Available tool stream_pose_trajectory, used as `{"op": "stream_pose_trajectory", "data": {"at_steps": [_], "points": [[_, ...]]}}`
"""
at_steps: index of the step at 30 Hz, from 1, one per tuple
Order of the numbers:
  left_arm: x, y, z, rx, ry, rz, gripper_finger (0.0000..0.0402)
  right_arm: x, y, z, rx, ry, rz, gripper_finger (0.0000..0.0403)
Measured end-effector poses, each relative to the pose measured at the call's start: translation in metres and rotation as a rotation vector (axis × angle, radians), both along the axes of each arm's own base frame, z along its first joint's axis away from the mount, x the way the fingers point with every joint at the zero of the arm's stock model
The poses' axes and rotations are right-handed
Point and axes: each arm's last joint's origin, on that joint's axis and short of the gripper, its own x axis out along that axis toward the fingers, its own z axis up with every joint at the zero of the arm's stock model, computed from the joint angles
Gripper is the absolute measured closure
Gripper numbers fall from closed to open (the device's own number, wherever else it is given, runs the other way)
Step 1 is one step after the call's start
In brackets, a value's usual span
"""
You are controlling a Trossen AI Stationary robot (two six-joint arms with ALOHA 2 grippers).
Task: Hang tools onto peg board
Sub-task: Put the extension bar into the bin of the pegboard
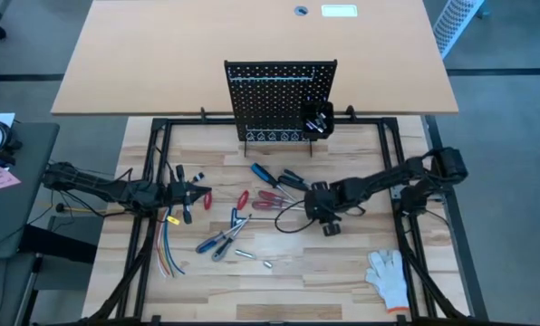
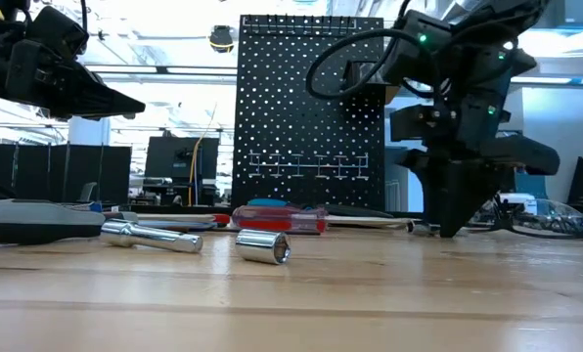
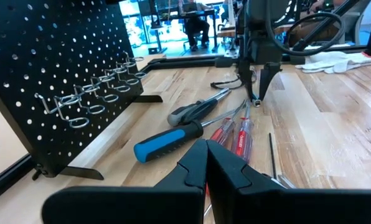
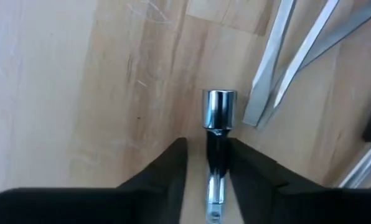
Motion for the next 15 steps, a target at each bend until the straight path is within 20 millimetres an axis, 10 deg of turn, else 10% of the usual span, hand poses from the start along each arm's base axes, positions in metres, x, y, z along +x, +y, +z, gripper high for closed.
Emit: {"op": "stream_pose_trajectory", "data": {"at_steps": [7, 15], "points": [[0.000, 0.000, 0.000, 0.000, 0.000, 0.000, 0.0402, -0.005, 0.031, 0.000, -0.053, -0.032, -0.083, 0.0375], [0.000, 0.000, 0.000, 0.000, 0.000, 0.000, 0.0401, -0.001, 0.079, 0.004, -0.054, -0.287, -0.176, 0.0369]]}}
